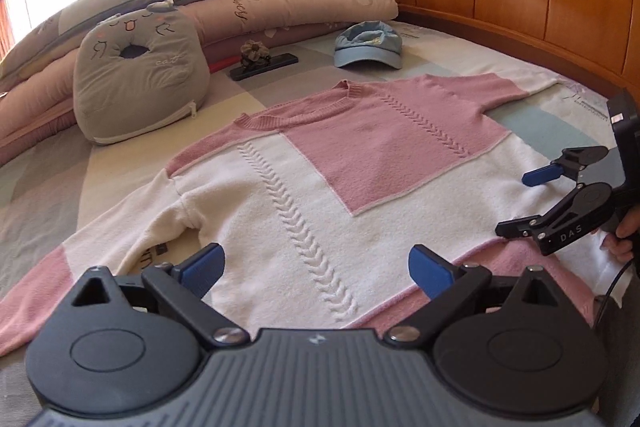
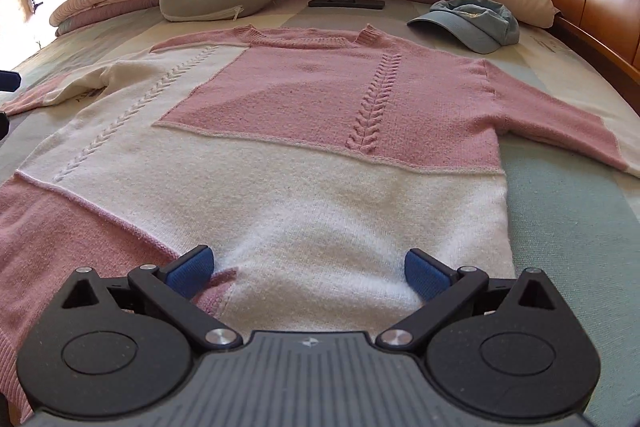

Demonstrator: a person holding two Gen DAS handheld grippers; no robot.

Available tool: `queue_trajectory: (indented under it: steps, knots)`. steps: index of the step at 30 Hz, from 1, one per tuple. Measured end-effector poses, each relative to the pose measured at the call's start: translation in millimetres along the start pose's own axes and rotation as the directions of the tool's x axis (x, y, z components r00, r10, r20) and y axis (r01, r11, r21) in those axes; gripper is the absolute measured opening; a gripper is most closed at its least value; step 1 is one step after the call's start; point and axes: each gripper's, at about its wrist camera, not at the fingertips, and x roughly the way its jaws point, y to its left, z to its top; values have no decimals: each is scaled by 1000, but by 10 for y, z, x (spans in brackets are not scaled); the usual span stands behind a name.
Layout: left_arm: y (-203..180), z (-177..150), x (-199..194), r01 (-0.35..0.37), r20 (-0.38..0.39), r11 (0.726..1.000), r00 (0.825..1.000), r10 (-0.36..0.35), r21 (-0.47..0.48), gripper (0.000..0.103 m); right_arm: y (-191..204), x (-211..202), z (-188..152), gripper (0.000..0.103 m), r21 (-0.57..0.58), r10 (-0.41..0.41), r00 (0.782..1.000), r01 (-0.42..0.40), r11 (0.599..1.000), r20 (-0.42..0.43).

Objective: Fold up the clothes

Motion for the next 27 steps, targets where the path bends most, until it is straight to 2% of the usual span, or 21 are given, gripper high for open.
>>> queue_trajectory:
  steps: [4, 8, 12, 15, 19, 23, 27]
  knots:
    - [69, 17, -9, -17, -36, 1000, 999, 18, 23, 102, -16, -14, -42, 103, 3, 8, 1000, -8, 1000, 26]
    - [39, -88, 470, 11, -75, 998, 997, -16, -67, 102, -9, -24, -101, 103, 6, 6, 997, -7, 1000, 72]
    - [26, -137, 906, 58, -56, 984, 996, -68, -167, 102, -2, -28, -108, 103, 6, -1, 997, 0, 1000, 83]
    - [31, -164, 1122, 58, -59, 980, 996, -71, -190, 102, 24, -22, -85, 103, 8, -16, 997, 16, 1000, 73]
    - [40, -253, 1098, 64, -33, 985, 997, -70, -161, 102, 147, -51, 9, 103, 10, -48, 996, 47, 999, 73]
    - [59, -289, 1058, 78, -16, 983, 997, -82, -167, 102, 355, -24, 205, 103, -69, 26, 994, -19, 997, 108]
    - [57, -306, 1041, 80, -10, 984, 997, -83, -161, 102, 537, 173, 272, 103, -125, 68, 998, -66, 990, 11]
